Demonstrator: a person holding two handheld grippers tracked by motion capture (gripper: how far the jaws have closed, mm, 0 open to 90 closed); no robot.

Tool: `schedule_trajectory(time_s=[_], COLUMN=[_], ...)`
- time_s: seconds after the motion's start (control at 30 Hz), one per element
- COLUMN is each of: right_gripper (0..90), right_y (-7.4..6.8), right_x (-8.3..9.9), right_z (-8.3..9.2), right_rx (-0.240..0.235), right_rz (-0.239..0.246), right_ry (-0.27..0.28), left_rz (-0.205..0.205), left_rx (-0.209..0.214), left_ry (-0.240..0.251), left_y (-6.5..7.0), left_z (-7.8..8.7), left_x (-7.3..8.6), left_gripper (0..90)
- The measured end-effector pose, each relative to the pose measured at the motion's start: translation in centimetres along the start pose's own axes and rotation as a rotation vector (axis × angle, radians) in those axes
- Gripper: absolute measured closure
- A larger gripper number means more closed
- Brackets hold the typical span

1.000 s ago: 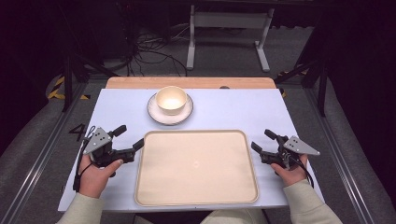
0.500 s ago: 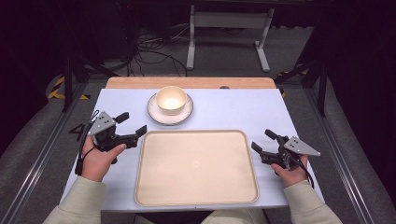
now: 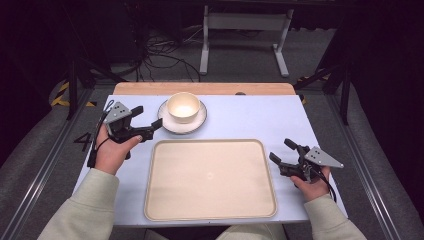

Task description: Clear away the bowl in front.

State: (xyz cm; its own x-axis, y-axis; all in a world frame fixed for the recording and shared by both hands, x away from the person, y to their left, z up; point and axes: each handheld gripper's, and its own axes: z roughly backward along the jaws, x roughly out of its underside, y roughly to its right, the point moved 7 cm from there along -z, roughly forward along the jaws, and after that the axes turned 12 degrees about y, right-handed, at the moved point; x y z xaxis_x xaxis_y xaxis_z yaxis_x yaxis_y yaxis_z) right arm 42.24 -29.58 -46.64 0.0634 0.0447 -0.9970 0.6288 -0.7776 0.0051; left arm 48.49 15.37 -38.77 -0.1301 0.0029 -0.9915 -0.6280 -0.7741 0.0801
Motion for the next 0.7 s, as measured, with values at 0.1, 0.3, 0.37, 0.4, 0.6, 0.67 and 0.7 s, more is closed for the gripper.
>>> schedule_trajectory(time_s=[0.1, 0.3, 0.37, 0.4, 0.6, 0.67, 0.7], right_gripper=[16.8, 16.5, 16.5, 16.5, 16.5, 16.5, 16.5], right_y=[0.0, 0.0, 0.0, 0.0, 0.0, 0.0, 0.0], right_x=[0.0, -0.1, -0.1, -0.1, -0.1, -0.1, -0.1], right_z=[0.0, 0.1, 0.1, 0.1, 0.1, 0.1, 0.1], right_rx=[-0.001, 0.0, -0.003, -0.003, -0.004, -0.005, -0.005], right_rz=[0.001, -0.007, -0.007, -0.005, -0.006, -0.005, -0.005], right_ry=[0.005, 0.01, 0.011, 0.011, 0.012, 0.012, 0.011], left_rz=[0.002, 0.015, 0.012, 0.021, 0.03, 0.022, 0.025], left_rx=[0.002, -0.008, -0.01, -0.012, -0.037, -0.042, -0.039], left_ry=[-0.009, -0.002, -0.006, -0.005, -0.016, -0.02, -0.02], left_y=[-0.2, -0.7, -0.9, -1.0, -1.7, -1.8, -1.8], left_z=[-0.9, -2.1, -2.2, -2.3, -3.5, -4.1, -4.3], left_x=[-0.2, -0.9, -1.0, -1.0, -1.2, -1.2, -1.3], left_gripper=[13.7, 13.7, 13.7, 13.7, 14.0, 14.0, 13.9])
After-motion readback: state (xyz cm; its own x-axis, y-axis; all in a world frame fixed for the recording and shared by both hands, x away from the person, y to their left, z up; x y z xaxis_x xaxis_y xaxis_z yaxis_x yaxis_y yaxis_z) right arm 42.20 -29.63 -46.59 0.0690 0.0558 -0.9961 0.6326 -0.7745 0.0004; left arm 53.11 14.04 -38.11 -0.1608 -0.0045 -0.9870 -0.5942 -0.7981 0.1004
